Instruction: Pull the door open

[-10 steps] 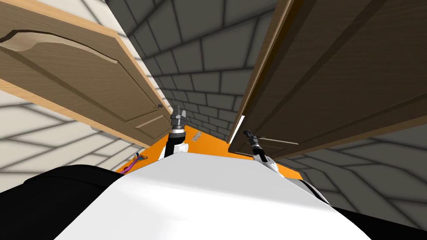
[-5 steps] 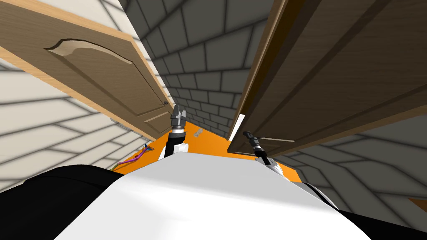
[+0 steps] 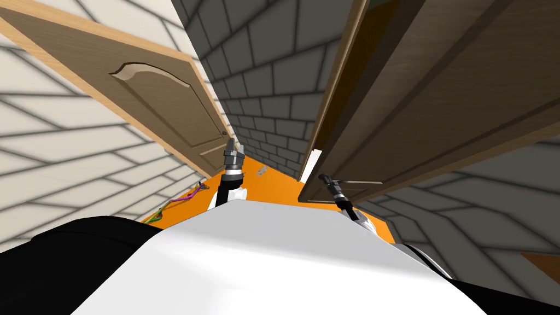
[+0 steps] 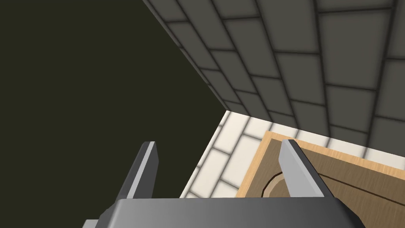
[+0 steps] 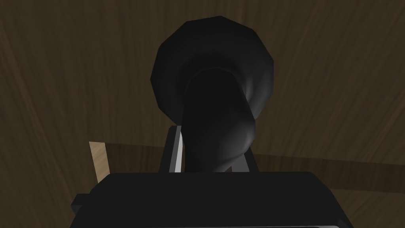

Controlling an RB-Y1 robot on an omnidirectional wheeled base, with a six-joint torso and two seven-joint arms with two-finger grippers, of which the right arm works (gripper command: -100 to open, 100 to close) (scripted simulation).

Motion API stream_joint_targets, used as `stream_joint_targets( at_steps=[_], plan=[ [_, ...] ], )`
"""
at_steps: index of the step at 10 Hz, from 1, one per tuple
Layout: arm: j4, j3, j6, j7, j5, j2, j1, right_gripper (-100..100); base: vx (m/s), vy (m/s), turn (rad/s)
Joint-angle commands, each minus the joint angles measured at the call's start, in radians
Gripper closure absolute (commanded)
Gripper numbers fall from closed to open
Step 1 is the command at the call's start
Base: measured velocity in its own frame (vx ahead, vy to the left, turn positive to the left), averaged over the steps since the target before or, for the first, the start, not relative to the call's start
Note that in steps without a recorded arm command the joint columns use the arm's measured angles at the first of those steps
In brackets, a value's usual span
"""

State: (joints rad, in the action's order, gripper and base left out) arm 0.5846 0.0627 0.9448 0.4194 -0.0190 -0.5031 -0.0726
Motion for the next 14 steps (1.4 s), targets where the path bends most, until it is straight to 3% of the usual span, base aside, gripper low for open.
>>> stream_joint_targets(
  at_steps=[1,7,8,9,14],
  plan=[
    [0.003,0.011,0.035,0.016,-0.006,-0.016,0.021,100,-0.207,-0.121,0.147],
    [-0.005,0.038,0.134,0.065,-0.022,-0.066,0.073,100,-0.173,-0.081,0.111],
    [-0.001,0.04,0.122,0.062,-0.023,-0.058,0.069,100,-0.059,-0.033,0.018],
    [-0.013,0.044,0.145,0.068,-0.024,-0.063,0.078,100,-0.149,-0.056,0.17],
    [-0.044,0.047,0.209,0.082,-0.025,-0.086,0.097,100,-0.195,-0.093,0.174]
  ],
)
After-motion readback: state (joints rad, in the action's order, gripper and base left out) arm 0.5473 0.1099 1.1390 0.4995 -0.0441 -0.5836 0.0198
